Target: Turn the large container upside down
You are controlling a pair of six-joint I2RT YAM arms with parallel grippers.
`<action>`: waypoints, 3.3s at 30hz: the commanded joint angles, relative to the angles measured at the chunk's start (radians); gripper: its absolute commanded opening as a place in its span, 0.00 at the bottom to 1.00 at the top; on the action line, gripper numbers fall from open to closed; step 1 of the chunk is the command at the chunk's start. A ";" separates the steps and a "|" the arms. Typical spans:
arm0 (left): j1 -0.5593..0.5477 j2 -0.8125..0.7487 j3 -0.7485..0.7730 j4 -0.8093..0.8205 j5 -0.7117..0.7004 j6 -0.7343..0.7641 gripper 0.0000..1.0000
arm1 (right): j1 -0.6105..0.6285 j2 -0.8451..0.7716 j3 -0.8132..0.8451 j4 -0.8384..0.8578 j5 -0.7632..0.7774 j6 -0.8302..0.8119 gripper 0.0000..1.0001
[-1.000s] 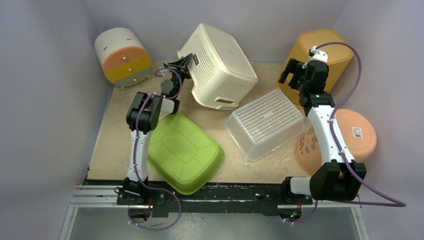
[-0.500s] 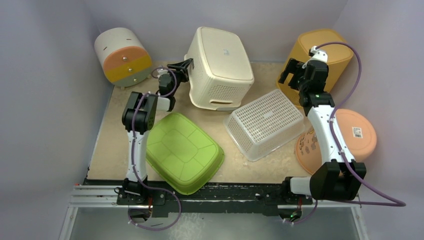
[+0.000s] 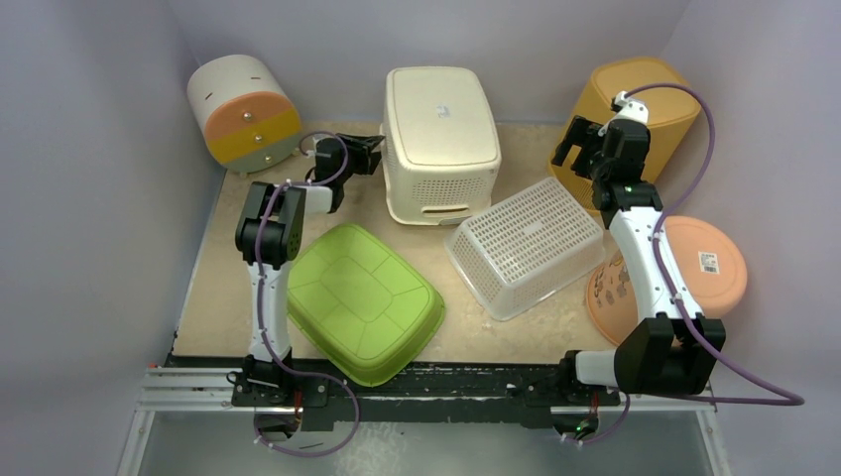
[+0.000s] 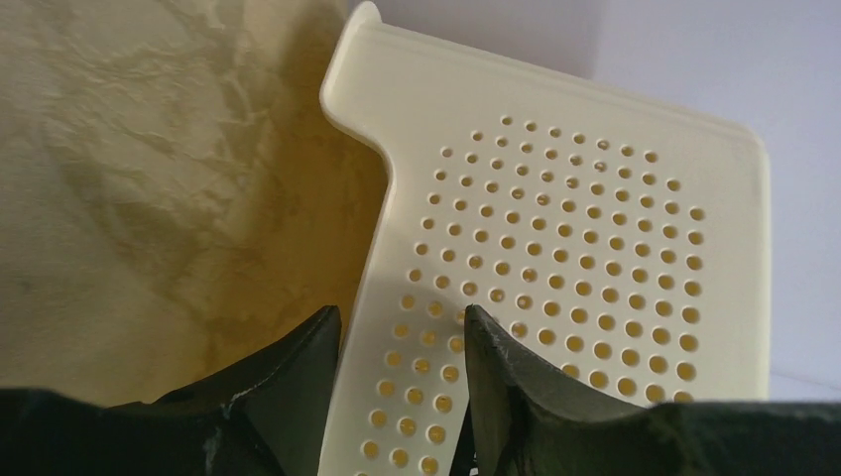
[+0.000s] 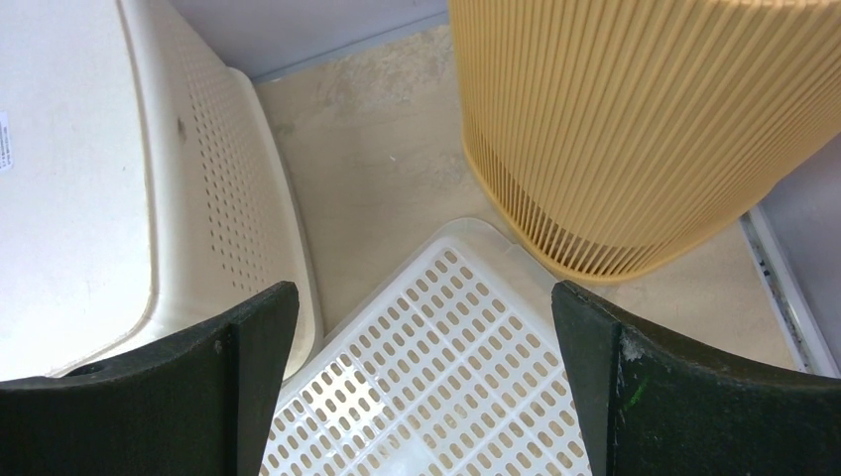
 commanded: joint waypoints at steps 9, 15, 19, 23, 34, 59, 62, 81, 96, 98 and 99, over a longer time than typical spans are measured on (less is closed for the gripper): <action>0.032 -0.097 0.188 -0.397 -0.003 0.324 0.45 | -0.005 -0.007 0.028 0.041 -0.018 0.006 1.00; 0.037 -0.102 0.371 -0.738 -0.067 0.614 0.45 | -0.005 0.003 0.034 0.041 -0.036 0.007 1.00; 0.036 -0.144 0.443 -0.891 -0.119 0.762 0.48 | -0.005 0.027 0.070 0.030 -0.028 -0.051 1.00; 0.033 -0.219 0.466 -0.981 -0.164 0.875 0.52 | 0.002 0.062 0.121 -0.021 -0.079 -0.049 1.00; -0.121 -0.549 0.385 -1.120 -0.323 1.233 0.58 | 0.294 0.132 0.286 -0.124 -0.021 -0.058 1.00; -0.178 -0.984 -0.052 -1.168 -0.235 1.269 0.64 | 0.443 -0.013 0.130 -0.190 0.176 0.128 1.00; -0.178 -0.988 -0.055 -1.179 -0.228 1.265 0.65 | 0.443 -0.018 0.126 -0.229 0.223 0.132 1.00; -0.179 -0.994 -0.074 -1.181 -0.248 1.233 0.67 | 0.443 -0.018 0.147 -0.302 0.302 0.086 1.00; -0.178 -1.006 -0.072 -1.201 -0.275 1.233 0.68 | 0.443 -0.047 0.135 -0.281 0.336 0.107 1.00; -0.179 -1.006 -0.071 -1.201 -0.275 1.234 0.69 | 0.443 -0.048 0.134 -0.277 0.343 0.111 1.00; -0.178 -1.006 -0.072 -1.200 -0.275 1.235 0.69 | 0.443 -0.044 0.137 -0.279 0.350 0.110 1.00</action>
